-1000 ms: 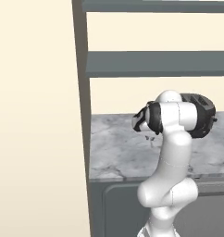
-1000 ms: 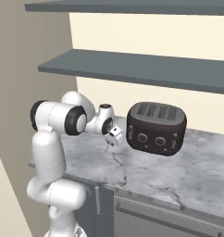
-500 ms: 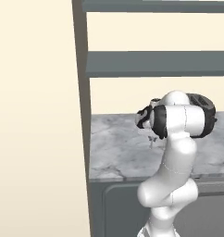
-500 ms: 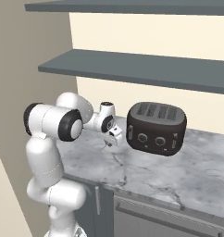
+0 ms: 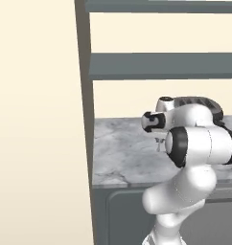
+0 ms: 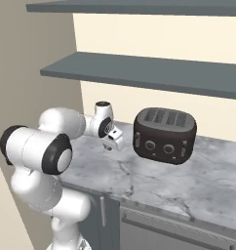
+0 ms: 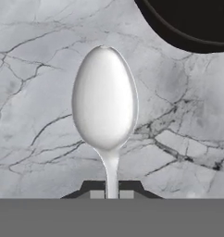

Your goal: Organize the utensils by type. Pick up the wooden spoons from the counter and place them in the open cabinet. Then pick up the metallic utensils from the counter and place them in the open drawer.

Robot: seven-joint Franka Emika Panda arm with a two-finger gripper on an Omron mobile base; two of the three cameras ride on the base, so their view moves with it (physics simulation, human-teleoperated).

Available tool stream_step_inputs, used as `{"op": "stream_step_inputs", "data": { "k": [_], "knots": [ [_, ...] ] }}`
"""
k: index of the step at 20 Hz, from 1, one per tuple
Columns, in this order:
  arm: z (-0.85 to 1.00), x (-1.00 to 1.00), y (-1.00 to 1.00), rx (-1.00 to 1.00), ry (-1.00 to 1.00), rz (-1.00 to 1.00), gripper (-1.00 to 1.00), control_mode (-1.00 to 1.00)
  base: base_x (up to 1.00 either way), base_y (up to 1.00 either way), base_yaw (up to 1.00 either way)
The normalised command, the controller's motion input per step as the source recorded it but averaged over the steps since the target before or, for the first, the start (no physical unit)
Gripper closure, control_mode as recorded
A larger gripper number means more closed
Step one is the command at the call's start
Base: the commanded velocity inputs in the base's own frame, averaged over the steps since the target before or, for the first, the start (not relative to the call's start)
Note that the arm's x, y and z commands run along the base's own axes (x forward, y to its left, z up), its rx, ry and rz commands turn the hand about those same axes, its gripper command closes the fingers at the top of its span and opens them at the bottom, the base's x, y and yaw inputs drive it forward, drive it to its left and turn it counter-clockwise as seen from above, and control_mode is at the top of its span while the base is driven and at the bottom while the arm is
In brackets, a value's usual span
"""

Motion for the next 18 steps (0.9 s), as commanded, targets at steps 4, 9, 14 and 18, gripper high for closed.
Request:
{"op": "stream_step_inputs", "data": {
  "k": [4, 9, 14, 18],
  "knots": [
    [0.39, -0.51, 0.19, 0.0, 0.03, 0.0, 1.0, -1.0, 0.0, 0.0, 0.0],
    [0.4, -0.53, 0.06, 0.0, 0.07, 0.0, 1.0, -1.0, 0.0, 0.0, 0.0],
    [0.15, -0.39, 0.09, 0.0, 0.08, -0.04, 1.0, -1.0, 0.0, 0.0, 0.0],
    [0.14, -0.45, 0.06, 0.0, 0.13, -0.03, 1.0, -1.0, 0.0, 0.0, 0.0]
  ]
}}
